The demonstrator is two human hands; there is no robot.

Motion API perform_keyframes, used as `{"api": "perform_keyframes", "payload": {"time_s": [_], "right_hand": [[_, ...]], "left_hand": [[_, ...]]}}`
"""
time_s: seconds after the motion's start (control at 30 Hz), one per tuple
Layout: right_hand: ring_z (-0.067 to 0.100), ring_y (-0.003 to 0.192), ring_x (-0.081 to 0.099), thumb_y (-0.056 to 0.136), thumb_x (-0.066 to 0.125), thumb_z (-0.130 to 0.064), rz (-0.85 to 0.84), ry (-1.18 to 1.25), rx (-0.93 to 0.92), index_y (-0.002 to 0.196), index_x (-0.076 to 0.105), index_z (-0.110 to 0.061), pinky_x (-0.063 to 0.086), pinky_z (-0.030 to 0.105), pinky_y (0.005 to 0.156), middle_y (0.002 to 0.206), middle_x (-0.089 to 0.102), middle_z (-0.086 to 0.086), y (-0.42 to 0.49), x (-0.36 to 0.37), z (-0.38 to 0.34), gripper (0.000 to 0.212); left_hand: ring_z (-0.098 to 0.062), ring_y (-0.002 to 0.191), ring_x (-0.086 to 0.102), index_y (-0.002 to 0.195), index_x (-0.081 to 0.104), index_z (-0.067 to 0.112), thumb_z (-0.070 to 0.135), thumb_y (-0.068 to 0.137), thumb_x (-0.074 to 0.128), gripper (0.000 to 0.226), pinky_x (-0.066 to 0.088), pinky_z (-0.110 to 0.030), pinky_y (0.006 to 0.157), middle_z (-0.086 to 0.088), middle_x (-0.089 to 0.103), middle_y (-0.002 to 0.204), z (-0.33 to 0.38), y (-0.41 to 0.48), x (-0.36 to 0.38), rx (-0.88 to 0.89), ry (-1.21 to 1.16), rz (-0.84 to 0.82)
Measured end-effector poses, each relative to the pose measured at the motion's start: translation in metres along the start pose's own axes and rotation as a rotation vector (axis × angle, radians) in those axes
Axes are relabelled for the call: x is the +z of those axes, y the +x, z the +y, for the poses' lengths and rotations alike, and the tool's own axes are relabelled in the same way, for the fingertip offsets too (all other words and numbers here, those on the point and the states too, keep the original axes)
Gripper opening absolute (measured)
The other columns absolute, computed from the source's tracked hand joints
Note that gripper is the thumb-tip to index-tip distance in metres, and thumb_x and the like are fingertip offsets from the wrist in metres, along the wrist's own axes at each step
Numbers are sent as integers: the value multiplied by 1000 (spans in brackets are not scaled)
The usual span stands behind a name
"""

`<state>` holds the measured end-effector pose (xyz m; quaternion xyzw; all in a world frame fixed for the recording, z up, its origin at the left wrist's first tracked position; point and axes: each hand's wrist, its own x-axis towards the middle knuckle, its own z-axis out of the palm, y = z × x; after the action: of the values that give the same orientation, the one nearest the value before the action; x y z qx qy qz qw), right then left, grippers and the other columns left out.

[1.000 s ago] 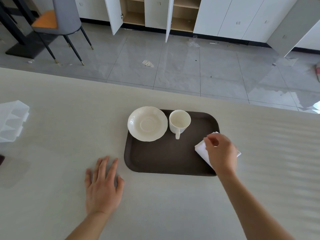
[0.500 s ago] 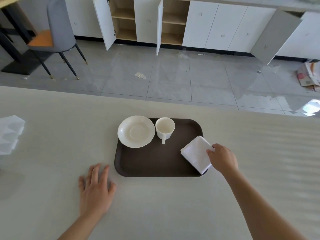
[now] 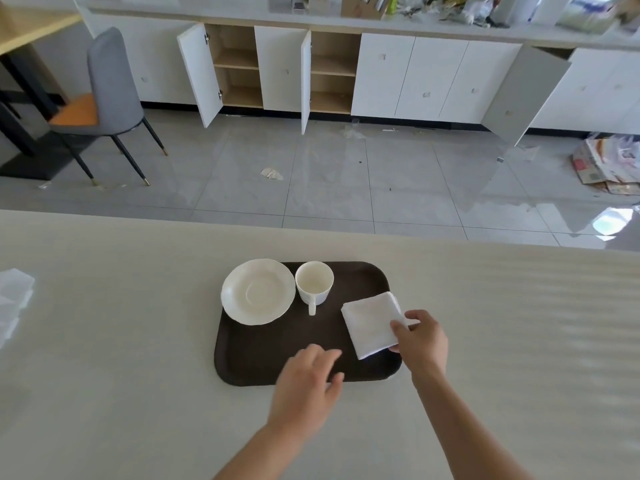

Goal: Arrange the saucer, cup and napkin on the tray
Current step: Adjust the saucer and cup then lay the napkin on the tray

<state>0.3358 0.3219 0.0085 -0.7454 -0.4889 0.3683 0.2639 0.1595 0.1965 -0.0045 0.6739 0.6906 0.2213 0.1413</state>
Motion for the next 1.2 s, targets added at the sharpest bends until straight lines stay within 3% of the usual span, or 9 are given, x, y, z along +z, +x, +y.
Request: {"api": "perform_keyframes", "payload": {"time_s": [0.17,0.3,0.43,0.6,0.8,0.87,0.93,1.07,1.2], "right_hand": [[8,47,69,89,65,-25,-6,23,-20,97,55,-29,49,25,46,71,70,-2,-7,13,-3,13],[11,53,71,86,66,-31,-120,-72,-36,90,57,-27,59,36,61,76,70,-2,1,7,-1,11],[16,72,71,79,69,-28,-236,-207,-58,98,62,-26,55,31,65,83,72,-7,13,-5,2,20],[12,76,67,75,74,-19,-261,-285,-149,97,69,-25,53,29,64,85,69,-11,17,-10,5,23],[16,74,65,77,72,-14,-245,-331,-225,97,72,-19,51,27,63,82,70,-3,17,-6,5,20],[20,74,65,78,72,-16,-252,-374,-247,94,71,-14,54,32,65,81,71,1,17,-4,5,17],[20,77,66,79,73,-18,-242,-399,-268,101,72,-15,57,35,70,87,72,1,16,-2,4,23],[17,99,63,77,79,-30,-179,-449,-392,130,58,-24,51,27,75,120,62,-6,11,-2,8,58],[15,112,50,78,78,-31,-183,-608,-485,129,60,-26,51,28,72,120,57,-10,10,-3,18,55]], "left_hand": [[-16,94,54,139,41,30,45,94,48,47,49,-30,79,1,57,107,20,36,22,-51,31,-127],[-18,89,53,123,54,23,28,95,49,28,45,-27,72,-1,57,101,16,48,25,-67,89,-117],[-16,84,54,112,61,20,13,93,51,22,50,-29,72,-1,58,99,9,51,29,-39,108,-115],[-13,61,55,83,69,20,8,69,79,22,51,-25,52,3,61,77,9,55,28,56,161,-127],[-12,60,51,84,66,19,5,70,76,22,50,-26,53,2,60,79,6,54,37,55,186,-72],[-12,61,50,84,65,18,3,69,75,24,50,-25,54,1,60,83,4,52,38,54,176,-67],[-12,62,51,87,66,18,4,69,77,26,51,-24,55,0,61,86,3,52,39,65,167,-59],[-13,61,52,89,67,18,4,68,77,27,50,-24,55,-2,62,87,3,56,38,102,167,-20],[-13,60,51,87,67,18,7,72,75,20,48,-25,54,-2,62,86,4,56,41,136,178,0]]}}
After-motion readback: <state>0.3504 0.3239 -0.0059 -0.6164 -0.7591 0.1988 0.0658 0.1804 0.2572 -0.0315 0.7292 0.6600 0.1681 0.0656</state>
